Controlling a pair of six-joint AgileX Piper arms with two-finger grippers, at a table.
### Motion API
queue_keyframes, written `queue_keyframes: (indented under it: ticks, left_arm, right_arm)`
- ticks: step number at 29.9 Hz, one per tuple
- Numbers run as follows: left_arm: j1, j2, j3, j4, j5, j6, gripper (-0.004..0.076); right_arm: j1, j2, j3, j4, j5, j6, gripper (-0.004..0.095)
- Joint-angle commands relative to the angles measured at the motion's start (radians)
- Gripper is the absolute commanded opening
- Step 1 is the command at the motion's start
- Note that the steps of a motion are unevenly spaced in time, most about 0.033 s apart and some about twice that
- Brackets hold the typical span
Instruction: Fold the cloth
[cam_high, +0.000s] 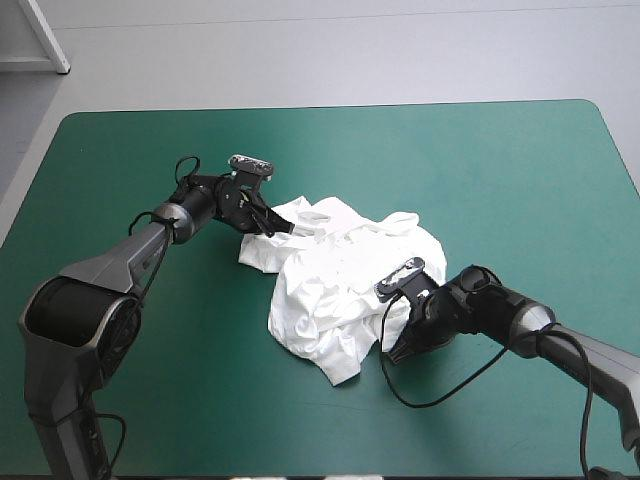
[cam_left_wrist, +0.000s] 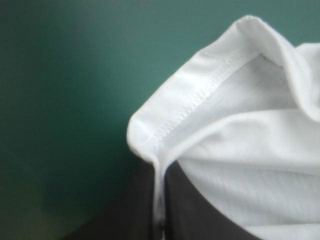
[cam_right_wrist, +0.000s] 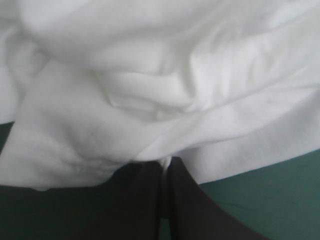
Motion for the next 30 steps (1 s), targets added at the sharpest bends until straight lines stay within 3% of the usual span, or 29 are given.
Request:
queue_keyframes:
  ticks: [1,7,12,21,30]
  left_arm:
    - [-0.006,-0.053,-0.009,-0.003,0.017,-0.003,0.0021]
    - [-0.006,-0.142,-0.072,0.102,0.032,-0.008,0.0021]
    - [-0.001,-0.206,-0.161,0.232,0.109,-0.015,0.0020]
    - [0.012,-0.325,-0.429,0.337,0.231,-0.017,0.0019]
    - [0.012,-0.480,-0.733,0.633,0.353,-0.019,0.0019]
  right_arm:
    - [0.002,0.023,0.013,0.046,-0.152,0.020,-0.0017]
    - [0.002,-0.063,-0.066,-0.083,-0.088,0.124,-0.0017]
    - [0.002,-0.147,-0.198,-0.244,0.010,0.225,-0.0017]
    - [0.002,-0.203,-0.657,-0.522,0.253,0.225,-0.0017]
    - [0.002,-0.203,-1.070,-0.804,0.392,0.193,-0.0017]
